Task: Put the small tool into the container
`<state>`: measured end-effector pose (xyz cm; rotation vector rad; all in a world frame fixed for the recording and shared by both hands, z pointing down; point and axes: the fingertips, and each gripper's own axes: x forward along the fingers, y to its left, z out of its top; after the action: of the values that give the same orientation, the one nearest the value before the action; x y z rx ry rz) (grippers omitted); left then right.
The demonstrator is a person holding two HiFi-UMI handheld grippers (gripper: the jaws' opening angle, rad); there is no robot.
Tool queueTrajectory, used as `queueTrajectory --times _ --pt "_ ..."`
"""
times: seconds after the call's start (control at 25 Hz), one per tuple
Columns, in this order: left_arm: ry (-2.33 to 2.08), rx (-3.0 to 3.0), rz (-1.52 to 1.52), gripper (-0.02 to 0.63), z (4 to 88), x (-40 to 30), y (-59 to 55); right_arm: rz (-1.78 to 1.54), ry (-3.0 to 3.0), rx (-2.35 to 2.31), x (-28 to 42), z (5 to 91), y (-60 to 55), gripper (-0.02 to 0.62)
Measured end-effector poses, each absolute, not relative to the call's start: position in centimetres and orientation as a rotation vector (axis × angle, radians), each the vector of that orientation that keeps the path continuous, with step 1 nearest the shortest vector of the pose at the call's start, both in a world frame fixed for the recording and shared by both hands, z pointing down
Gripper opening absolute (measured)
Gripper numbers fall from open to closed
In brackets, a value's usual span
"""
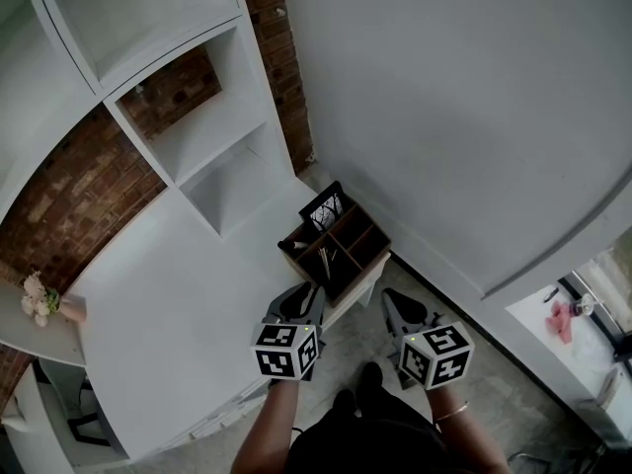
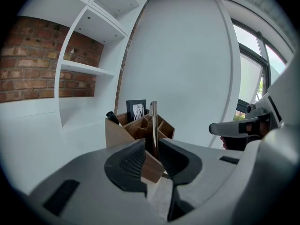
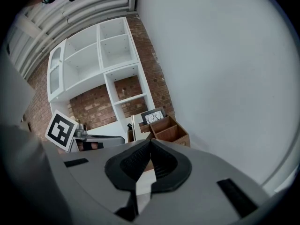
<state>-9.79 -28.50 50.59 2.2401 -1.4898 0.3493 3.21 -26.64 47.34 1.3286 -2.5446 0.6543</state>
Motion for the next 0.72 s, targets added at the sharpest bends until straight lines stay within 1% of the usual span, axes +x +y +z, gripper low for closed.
queueTrajectory --times 0.28,0.56,0.72 --pt "-1.499 2.231 0.32 0.074 50.1 -10.4 -26.5 0.636 -2.55 1.316 2.3 47.1 -25.5 0.005" --pt "-1.504 2.24 0.309 0.026 49.7 -11.3 -24.8 0.621 -2.558 1.319 1.6 47.0 -24.5 0.005" --pt "-1.503 2.243 0.309 0.014 49.6 -11.8 -23.9 0.606 -2.556 1.315 1.1 46.9 -23.9 0.005"
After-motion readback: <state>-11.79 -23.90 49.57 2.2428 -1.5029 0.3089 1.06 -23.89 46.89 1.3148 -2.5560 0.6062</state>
